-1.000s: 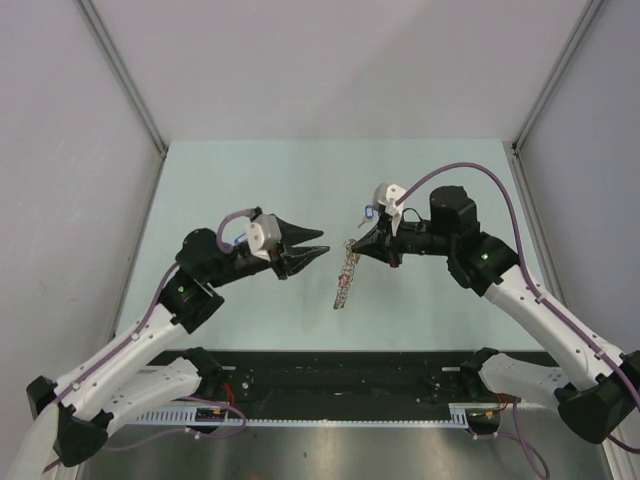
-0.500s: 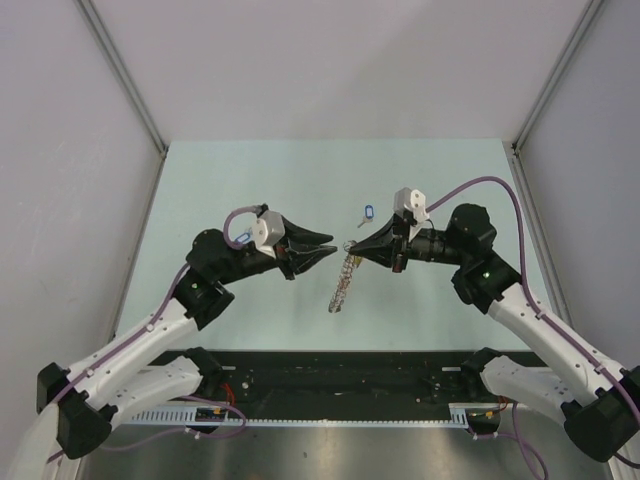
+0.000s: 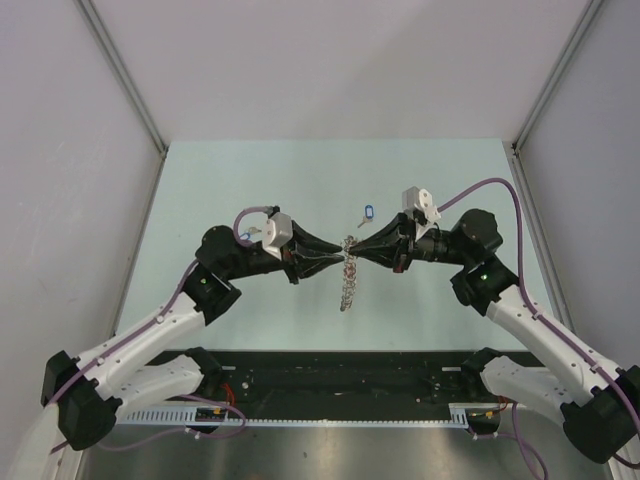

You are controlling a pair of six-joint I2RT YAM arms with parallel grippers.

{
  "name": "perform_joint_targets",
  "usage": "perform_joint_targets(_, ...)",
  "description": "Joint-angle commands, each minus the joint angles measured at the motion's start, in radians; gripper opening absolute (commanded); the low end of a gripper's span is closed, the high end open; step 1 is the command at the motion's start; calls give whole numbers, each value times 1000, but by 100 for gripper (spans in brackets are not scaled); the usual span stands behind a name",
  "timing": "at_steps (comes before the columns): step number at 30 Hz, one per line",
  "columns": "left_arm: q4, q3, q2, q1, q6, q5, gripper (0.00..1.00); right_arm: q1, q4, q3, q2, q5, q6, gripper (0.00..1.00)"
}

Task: Put the keys on the keyring

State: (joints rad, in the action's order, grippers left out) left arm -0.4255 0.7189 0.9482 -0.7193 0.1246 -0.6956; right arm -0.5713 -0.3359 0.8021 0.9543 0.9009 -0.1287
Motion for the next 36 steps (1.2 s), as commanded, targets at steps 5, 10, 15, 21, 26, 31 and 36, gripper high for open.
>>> perform_joint_targets(5,-36,11,14,3,17,-54,24,5,-115,8,8,46,-32,0)
perform_joint_targets(10,-36,13,20,3,17,-59,23,5,-112,8,24,78,-32,0)
perform_joint_targets(15,-38,14,21,3,17,-76,23,5,-89,9,35,89,-14,0)
perform_joint_targets(21,-29,20,27,3,14,-102,23,4,-65,8,50,93,6,0)
perform_joint_targets(26,-12,30,38,3,6,-105,23,1,-52,8,58,93,24,0)
perform_joint_targets(31,47,45,47,3,-25,-99,22,-2,-31,9,58,90,38,0)
perform_joint_targets(36,67,51,57,3,-42,-94,21,-6,-5,9,60,90,60,0)
